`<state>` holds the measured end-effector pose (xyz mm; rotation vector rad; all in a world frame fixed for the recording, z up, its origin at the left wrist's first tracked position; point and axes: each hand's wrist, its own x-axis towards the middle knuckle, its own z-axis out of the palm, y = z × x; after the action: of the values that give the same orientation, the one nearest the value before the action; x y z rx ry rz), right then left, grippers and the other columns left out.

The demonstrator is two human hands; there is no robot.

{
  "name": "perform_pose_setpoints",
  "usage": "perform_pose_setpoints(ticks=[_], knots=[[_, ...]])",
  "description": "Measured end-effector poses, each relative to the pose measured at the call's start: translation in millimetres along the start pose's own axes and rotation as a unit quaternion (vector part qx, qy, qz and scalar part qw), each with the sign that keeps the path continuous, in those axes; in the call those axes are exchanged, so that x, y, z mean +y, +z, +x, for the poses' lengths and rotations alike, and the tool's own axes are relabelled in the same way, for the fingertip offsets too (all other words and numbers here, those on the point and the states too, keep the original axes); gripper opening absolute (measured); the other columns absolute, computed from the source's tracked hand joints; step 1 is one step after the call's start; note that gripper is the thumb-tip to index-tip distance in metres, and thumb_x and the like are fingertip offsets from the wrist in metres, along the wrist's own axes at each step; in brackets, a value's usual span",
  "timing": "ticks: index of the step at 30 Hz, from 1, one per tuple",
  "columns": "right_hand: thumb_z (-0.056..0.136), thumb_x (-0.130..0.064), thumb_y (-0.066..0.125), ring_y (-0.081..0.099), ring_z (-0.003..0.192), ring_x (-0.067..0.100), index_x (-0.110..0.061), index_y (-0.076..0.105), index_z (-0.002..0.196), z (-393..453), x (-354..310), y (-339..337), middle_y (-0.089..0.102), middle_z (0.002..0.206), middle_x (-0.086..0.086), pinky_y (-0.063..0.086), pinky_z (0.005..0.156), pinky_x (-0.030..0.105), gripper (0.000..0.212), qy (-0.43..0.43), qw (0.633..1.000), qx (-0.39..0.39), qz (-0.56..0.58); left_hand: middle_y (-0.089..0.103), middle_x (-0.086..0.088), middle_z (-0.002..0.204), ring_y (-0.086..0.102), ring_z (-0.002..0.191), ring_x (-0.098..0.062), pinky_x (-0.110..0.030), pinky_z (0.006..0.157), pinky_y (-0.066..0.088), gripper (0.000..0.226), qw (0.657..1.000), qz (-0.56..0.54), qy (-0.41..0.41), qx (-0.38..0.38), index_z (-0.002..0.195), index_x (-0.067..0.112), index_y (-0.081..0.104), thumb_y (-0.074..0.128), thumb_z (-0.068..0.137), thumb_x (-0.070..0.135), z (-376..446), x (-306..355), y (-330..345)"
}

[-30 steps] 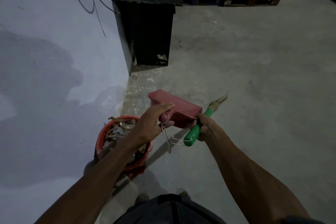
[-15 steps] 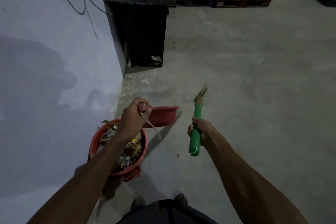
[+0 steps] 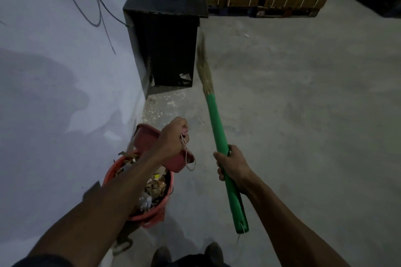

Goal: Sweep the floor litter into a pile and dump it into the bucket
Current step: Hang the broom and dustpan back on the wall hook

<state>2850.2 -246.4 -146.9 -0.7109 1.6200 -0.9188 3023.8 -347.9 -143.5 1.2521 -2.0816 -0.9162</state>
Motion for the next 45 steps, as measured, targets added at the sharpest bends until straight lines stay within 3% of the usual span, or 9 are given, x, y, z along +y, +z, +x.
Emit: perform_pose_setpoints(ticks=[3, 5, 7, 10, 13, 16, 26, 38, 45], knots=[[0.096, -0.016, 0.058, 0.052, 0.053, 0.016, -0.007, 0.045, 0.115, -1.8, -1.6, 2.8, 0.054, 0.083, 0.011, 0.048, 0.047, 0.029, 0.025, -0.028, 0.997, -0.020, -0.071, 0.046, 0.002, 0.089, 0.045, 0.067, -0.001, -0.024, 0.058, 0.039, 0.028, 0.994, 0.085, 0.053, -0.044, 0.084, 0.013, 0.049, 0.051, 0.080, -0.014, 10.1, -5.8, -1.9], [0.095, -0.018, 0.060, 0.054, 0.055, 0.017, -0.008, 0.046, 0.114, -2.1, -0.5, 3.1, 0.056, 0.083, 0.011, 0.049, 0.049, 0.030, 0.026, -0.041, 0.992, -0.036, -0.118, 0.048, 0.000, 0.122, 0.052, 0.088, -0.004, -0.026, 0.071, 0.048, 0.054, 0.985, 0.123, 0.082, -0.087, 0.118, 0.012, 0.056, 0.050, 0.076, -0.020, 16.3, -12.8, -3.0], [0.094, -0.020, 0.060, 0.056, 0.055, 0.017, -0.009, 0.047, 0.115, -2.9, 0.2, 3.0, 0.058, 0.083, 0.011, 0.050, 0.051, 0.030, 0.027, -0.050, 0.986, -0.055, -0.151, 0.031, 0.000, 0.151, 0.057, 0.100, -0.016, -0.027, 0.077, 0.049, 0.085, 0.970, 0.175, 0.105, -0.130, 0.148, 0.019, 0.036, 0.049, 0.075, -0.024, 21.6, -16.1, -5.1], [0.095, -0.023, 0.060, 0.056, 0.055, 0.017, -0.010, 0.047, 0.116, -4.0, -1.1, 3.9, 0.058, 0.080, 0.010, 0.051, 0.051, 0.032, 0.028, -0.067, 0.976, -0.084, -0.187, 0.005, 0.000, 0.163, 0.062, 0.101, -0.024, -0.031, 0.076, 0.052, 0.099, 0.943, 0.252, 0.138, -0.167, 0.155, 0.030, 0.016, 0.051, 0.077, -0.021, 26.1, -16.4, -4.2], [0.095, -0.024, 0.060, 0.055, 0.052, 0.015, -0.012, 0.047, 0.116, -4.6, -3.4, 5.6, 0.058, 0.077, 0.008, 0.049, 0.048, 0.028, 0.027, -0.090, 0.963, -0.099, -0.234, 0.003, -0.001, 0.164, 0.059, 0.110, -0.031, -0.029, 0.076, 0.049, 0.093, 0.937, 0.281, 0.127, -0.162, 0.153, 0.029, 0.024, 0.050, 0.079, -0.019, 27.0, -23.3, -1.0], [0.095, -0.025, 0.060, 0.056, 0.052, 0.015, -0.013, 0.048, 0.117, -3.3, -6.7, 4.0, 0.059, 0.076, 0.006, 0.049, 0.048, 0.028, 0.027, -0.109, 0.952, -0.106, -0.266, 0.028, -0.007, 0.156, 0.058, 0.114, -0.036, -0.039, 0.088, 0.052, 0.065, 0.949, 0.263, 0.131, -0.114, 0.141, 0.017, 0.046, 0.055, 0.083, -0.012, 24.2, -30.8, 2.2], [0.098, -0.036, 0.055, 0.061, 0.063, 0.015, -0.016, 0.048, 0.123, 1.1, -19.1, -10.3, 0.062, 0.091, 0.005, 0.052, 0.050, 0.024, 0.033, -0.138, 0.912, -0.133, -0.362, 0.056, -0.017, 0.127, 0.064, 0.070, -0.037, -0.043, 0.063, 0.058, 0.050, 0.943, 0.297, 0.147, -0.033, 0.119, 0.002, 0.060, 0.067, 0.072, -0.015, 14.3, -26.8, 13.1], [0.097, -0.053, 0.047, 0.062, 0.083, 0.029, -0.015, 0.052, 0.110, 0.1, -33.3, -22.9, 0.064, 0.102, 0.007, 0.038, 0.063, 0.032, 0.041, -0.228, 0.743, 0.054, -0.627, 0.061, -0.014, 0.108, 0.062, 0.053, -0.032, -0.036, 0.043, 0.052, 0.042, 0.902, 0.403, 0.147, -0.053, 0.109, 0.005, 0.060, 0.073, 0.070, -0.005, 28.1, -20.6, 22.6], [0.082, -0.009, 0.064, 0.056, 0.065, 0.023, -0.008, 0.067, 0.089, -17.7, -9.8, -3.1, 0.064, 0.078, 0.007, 0.045, 0.060, 0.030, 0.008, -0.479, 0.694, 0.185, -0.505, 0.059, -0.014, 0.113, 0.064, 0.063, -0.037, -0.040, 0.052, 0.052, 0.035, 0.903, 0.411, 0.106, -0.065, 0.116, 0.007, 0.057, 0.063, 0.083, -0.001, 37.6, -17.4, 25.0]])
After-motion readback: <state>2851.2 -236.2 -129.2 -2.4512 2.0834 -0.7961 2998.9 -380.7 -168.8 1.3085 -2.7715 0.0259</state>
